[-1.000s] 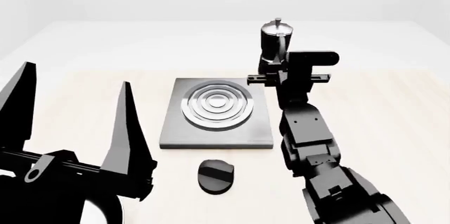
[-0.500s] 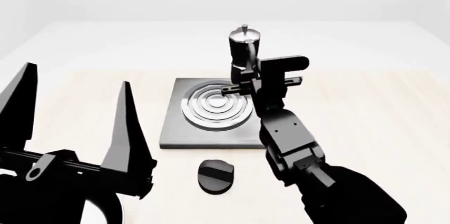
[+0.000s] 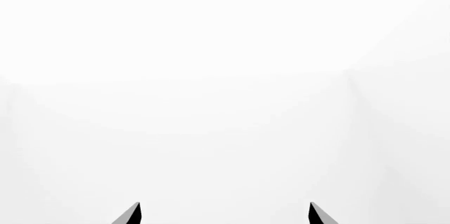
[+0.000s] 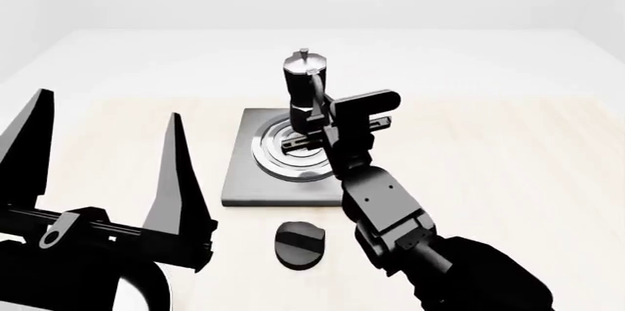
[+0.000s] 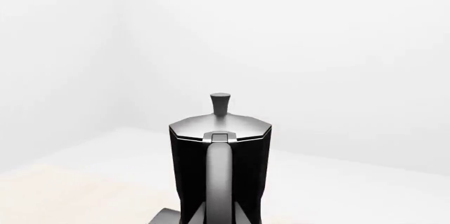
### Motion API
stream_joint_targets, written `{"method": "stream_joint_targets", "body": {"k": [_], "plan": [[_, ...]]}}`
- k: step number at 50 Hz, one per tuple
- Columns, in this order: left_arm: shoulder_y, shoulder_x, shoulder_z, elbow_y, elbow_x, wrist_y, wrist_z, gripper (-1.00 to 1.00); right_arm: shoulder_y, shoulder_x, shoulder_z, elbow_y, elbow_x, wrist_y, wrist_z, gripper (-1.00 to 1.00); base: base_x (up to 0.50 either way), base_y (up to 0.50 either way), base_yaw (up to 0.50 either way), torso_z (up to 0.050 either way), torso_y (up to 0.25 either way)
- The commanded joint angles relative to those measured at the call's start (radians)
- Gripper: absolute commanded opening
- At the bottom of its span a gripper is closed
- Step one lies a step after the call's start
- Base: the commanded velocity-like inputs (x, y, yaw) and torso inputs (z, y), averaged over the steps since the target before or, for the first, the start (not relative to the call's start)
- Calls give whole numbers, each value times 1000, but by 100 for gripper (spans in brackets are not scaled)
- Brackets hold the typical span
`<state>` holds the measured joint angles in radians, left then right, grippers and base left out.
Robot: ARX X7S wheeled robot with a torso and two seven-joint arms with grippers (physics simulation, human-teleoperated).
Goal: Turn on the stove and put the moka pot on it.
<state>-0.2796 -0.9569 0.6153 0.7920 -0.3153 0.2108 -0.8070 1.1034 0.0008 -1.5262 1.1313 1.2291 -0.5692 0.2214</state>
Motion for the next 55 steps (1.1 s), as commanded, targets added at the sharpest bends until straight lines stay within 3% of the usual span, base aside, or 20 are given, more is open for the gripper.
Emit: {"method": "stream_joint_targets", "body": {"k": [1, 21, 55], "plan": [[7, -2, -2, -7, -3, 7, 0, 100, 2, -1, 2, -35, -22, -27, -4, -100, 0, 0, 0, 0, 0], [7, 1, 0, -11, -9, 6, 7, 100, -28, -1, 4, -26, -14, -127, -4, -100, 0, 0, 0, 0, 2], [3, 4, 6, -8, -4, -25, 10, 100, -14, -1, 5, -42, -34, -148, 10, -100, 0, 0, 0, 0, 1]]}}
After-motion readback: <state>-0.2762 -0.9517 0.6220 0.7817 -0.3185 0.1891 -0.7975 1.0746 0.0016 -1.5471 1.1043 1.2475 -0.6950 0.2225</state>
